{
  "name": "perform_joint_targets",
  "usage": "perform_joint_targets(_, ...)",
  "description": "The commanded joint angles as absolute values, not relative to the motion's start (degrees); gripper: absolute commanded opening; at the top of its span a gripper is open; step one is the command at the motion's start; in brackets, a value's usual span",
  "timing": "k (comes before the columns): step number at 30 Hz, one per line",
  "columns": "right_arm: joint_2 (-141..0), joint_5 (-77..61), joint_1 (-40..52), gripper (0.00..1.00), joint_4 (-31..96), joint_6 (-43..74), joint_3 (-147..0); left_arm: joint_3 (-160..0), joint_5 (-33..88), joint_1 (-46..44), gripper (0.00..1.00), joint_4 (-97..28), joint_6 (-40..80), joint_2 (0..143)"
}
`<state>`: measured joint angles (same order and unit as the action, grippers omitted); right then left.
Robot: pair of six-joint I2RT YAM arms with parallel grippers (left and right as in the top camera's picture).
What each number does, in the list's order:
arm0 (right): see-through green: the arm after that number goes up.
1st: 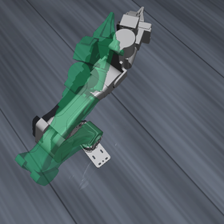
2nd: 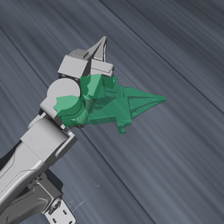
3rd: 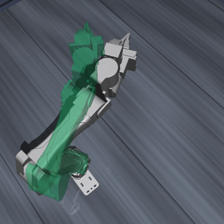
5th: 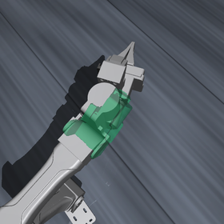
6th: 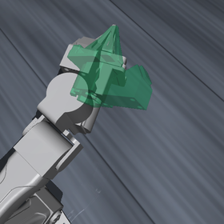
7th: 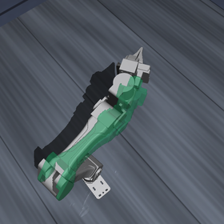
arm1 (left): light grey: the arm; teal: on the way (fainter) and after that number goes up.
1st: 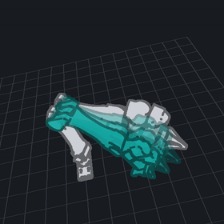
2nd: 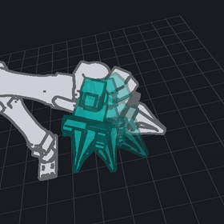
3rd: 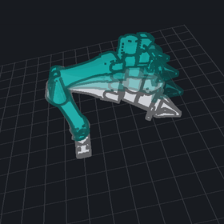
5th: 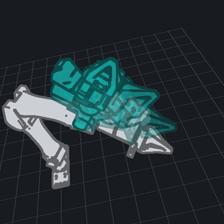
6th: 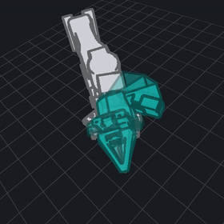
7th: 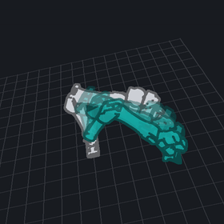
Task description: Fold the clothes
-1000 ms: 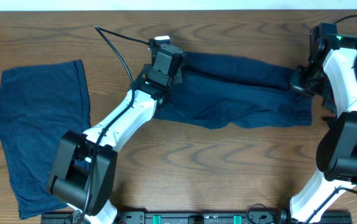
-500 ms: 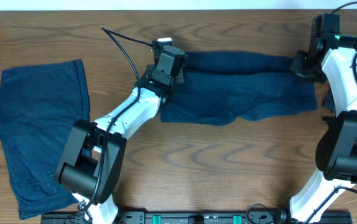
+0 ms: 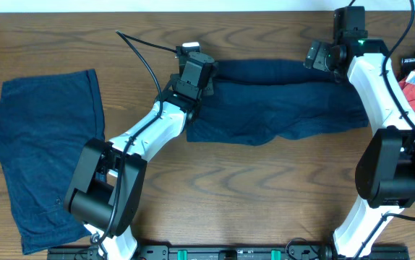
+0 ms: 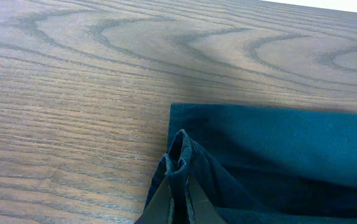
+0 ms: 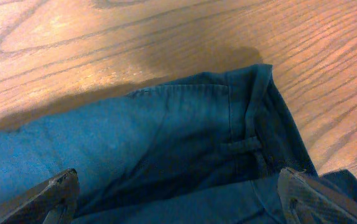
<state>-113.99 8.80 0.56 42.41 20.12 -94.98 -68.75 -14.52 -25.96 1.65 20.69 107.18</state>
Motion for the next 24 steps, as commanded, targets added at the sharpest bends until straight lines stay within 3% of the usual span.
perform_joint_targets(1, -114.4, 10.1, -0.3, 0.99, 43.0, 20.1, -98.2, -69.3, -15.6, -25.4, 0.06, 1.5, 19.7, 107.5)
perform_joint_targets(8, -114.4, 10.1, -2.0, 0.99, 50.7, 16.7, -108.8, -69.3, -15.6, -25.4, 0.06, 1.5, 19.7, 107.5)
perform_joint_targets(11, -114.4, 9.7, -2.2, 0.99, 55.3, 16.4, -113.8, -69.3, -15.7, -25.4, 0.32, 1.7, 19.4, 107.5)
perform_joint_targets(16, -114.4, 9.1, -2.2, 0.99, 59.8, 16.1, -117.5, -69.3, -15.7, -24.3, 0.35, 4.4, 17.8, 109.4)
perform_joint_targets(17, -114.4, 8.7, -2.2, 0.99, 60.5, 16.0, -117.7, -69.3, -15.7, -24.0, 0.43, 4.8, 17.8, 110.0)
perform_joint_targets(19, -114.4, 8.6, -2.2, 0.99, 61.4, 15.5, -118.2, -69.4, -15.6, -23.4, 0.77, 5.2, 17.7, 111.2)
perform_joint_targets(21, -114.3, 8.6, -2.2, 0.99, 61.9, 15.1, -118.5, -69.4, -15.6, -23.0, 0.94, 4.9, 17.3, 111.6)
perform_joint_targets(22, -114.3, 8.6, -2.2, 0.99, 62.5, 15.1, -118.8, -69.4, -15.6, -23.0, 0.99, 4.8, 17.3, 111.6)
perform_joint_targets(24, -114.3, 8.6, -2.2, 0.99, 63.7, 14.7, -119.9, -69.4, -15.6, -23.1, 0.98, 4.8, 16.1, 111.4)
